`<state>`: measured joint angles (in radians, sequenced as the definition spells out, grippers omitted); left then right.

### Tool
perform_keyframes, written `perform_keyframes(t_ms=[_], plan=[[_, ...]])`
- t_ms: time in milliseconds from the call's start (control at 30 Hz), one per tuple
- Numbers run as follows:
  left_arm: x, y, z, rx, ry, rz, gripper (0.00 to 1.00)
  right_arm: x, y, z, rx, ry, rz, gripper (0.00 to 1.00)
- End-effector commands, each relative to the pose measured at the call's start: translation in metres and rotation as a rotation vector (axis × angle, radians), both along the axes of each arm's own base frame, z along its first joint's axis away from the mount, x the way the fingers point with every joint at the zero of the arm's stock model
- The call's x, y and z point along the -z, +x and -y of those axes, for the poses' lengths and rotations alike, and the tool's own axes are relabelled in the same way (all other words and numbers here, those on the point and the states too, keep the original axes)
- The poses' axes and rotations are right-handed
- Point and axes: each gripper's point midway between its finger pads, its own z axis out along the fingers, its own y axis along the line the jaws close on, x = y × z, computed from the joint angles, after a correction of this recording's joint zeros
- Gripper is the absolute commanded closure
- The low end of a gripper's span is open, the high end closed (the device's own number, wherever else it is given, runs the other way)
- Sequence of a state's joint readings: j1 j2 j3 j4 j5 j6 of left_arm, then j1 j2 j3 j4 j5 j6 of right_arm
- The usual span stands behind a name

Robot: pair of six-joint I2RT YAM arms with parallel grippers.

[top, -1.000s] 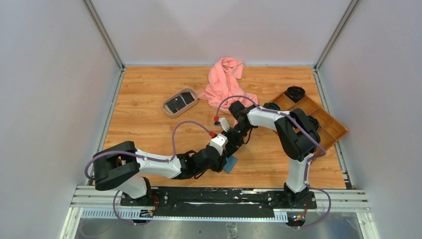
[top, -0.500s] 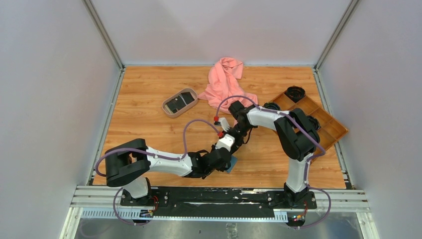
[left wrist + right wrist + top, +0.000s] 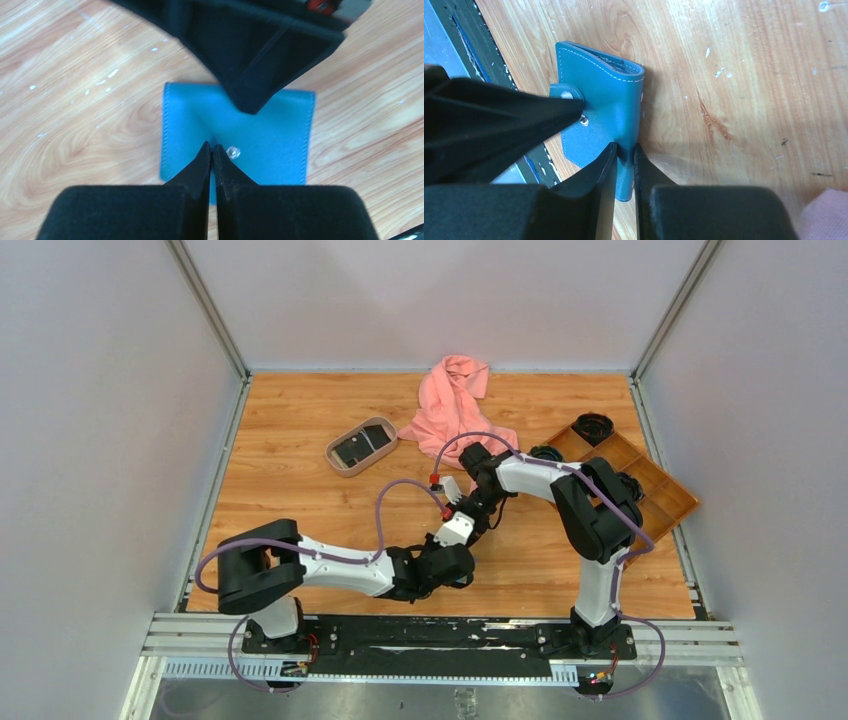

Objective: Put the credit cards into the card holder
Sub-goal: Open the card holder at the center of the board.

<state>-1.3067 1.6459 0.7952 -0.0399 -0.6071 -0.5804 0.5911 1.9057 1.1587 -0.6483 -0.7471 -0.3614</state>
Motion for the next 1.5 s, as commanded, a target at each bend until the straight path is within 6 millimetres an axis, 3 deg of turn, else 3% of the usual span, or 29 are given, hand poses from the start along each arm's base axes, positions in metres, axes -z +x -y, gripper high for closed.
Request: perform_keyframes(t_ms=[0, 233, 367, 567, 667, 700, 800, 867, 1033, 1167, 1267, 1467], plan=[[0.005, -0.002, -0.043, -0.045, 0.097, 0.024, 1.0, 0.027, -0.01, 0.021, -0.038, -0.151, 0.003, 0.84], [-0.006, -0.003, -0.068, -0.11, 0.047, 0.049, 1.0, 0.026, -0.007, 0.022, -0.04, -0.156, 0.022, 0.85], [-0.009, -0.017, -0.059, -0.062, -0.09, -0.014, 1.0, 0.015, -0.008, 0.015, -0.066, -0.095, 0.032, 0.84], [-0.027, -0.031, -0.06, -0.027, -0.275, -0.052, 0.67, -0.001, -0.005, 0.012, -0.098, -0.039, 0.082, 0.81], [-0.036, -0.03, -0.068, -0.044, -0.359, -0.053, 0.54, -0.009, 0.002, 0.015, -0.11, -0.038, 0.131, 0.66], [-0.036, -0.029, -0.071, -0.054, -0.391, -0.065, 0.52, -0.012, 0.003, 0.016, -0.116, -0.035, 0.15, 0.61], [-0.038, -0.026, -0.079, -0.074, -0.495, -0.097, 0.47, -0.025, 0.006, 0.018, -0.137, -0.013, 0.219, 0.31], [-0.048, -0.022, -0.08, -0.058, -0.558, -0.085, 0.44, -0.032, 0.009, 0.02, -0.155, -0.004, 0.27, 0.23], [-0.066, -0.015, -0.08, 0.032, -0.56, -0.007, 0.38, -0.056, -0.002, 0.02, -0.242, 0.106, 0.355, 0.24], [-0.071, -0.01, -0.075, 0.022, -0.654, -0.09, 0.39, -0.076, -0.022, 0.013, -0.33, 0.241, 0.397, 0.3], [-0.067, -0.006, -0.07, -0.045, -0.739, -0.194, 0.39, -0.073, -0.032, 0.012, -0.407, 0.262, 0.473, 0.31], [-0.043, 0.0, -0.06, -0.137, -0.71, -0.315, 0.4, -0.058, -0.032, 0.013, -0.454, 0.188, 0.515, 0.3]])
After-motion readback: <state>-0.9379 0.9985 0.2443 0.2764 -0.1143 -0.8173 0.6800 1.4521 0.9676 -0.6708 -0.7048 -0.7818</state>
